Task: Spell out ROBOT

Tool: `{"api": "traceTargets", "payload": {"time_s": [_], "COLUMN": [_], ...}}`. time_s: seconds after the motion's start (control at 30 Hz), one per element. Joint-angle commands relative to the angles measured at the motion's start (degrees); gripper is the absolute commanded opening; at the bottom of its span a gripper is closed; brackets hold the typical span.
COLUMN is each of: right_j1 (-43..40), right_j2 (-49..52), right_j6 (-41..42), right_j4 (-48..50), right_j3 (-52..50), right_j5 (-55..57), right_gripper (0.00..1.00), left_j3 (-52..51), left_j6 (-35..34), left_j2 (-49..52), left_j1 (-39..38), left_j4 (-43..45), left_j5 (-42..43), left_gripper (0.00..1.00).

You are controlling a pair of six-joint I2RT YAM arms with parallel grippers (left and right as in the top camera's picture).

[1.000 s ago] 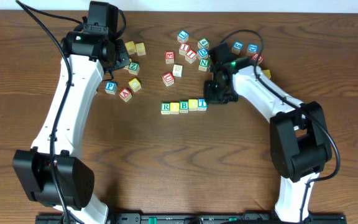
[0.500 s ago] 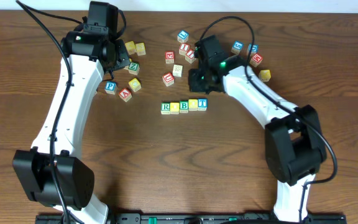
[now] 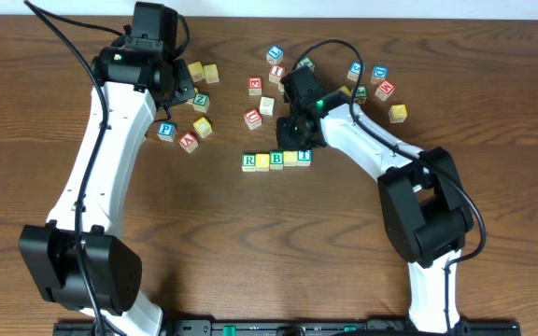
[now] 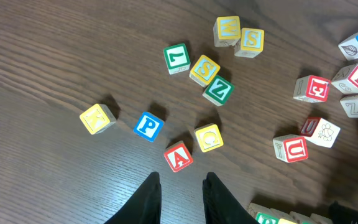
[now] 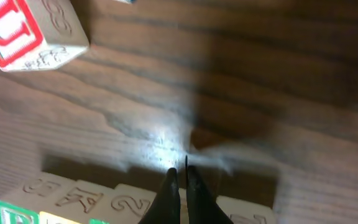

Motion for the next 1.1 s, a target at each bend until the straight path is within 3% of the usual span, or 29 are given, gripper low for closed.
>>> {"api": "traceTargets", "payload": {"time_s": [0.0,0.7,1.07], "right_j1": [1.5,-1.0,-2.2], "right_j2": [0.6,0.5,0.6], "right_j6": [0.2,0.9,0.9], "right_j4": [-0.4,0.5,-7.0], "right_j3": [0.6,1.6,1.5], "right_j5": [0.6,3.6,2.3], "right_gripper": [0.01,0.03,0.03], "left_j3": [-0.5,-0.5,-0.5], "left_j6": [0.2,0.2,0.2], "left_j2": [0.0,0.0,0.0], "left_j1": [0.1,0.1,0.1], "left_j4": [-0.1,-0.1,-0.1], "left_j5": [-0.2,-0.2,-0.2], "left_gripper": [0.23,0.23,0.23]}}
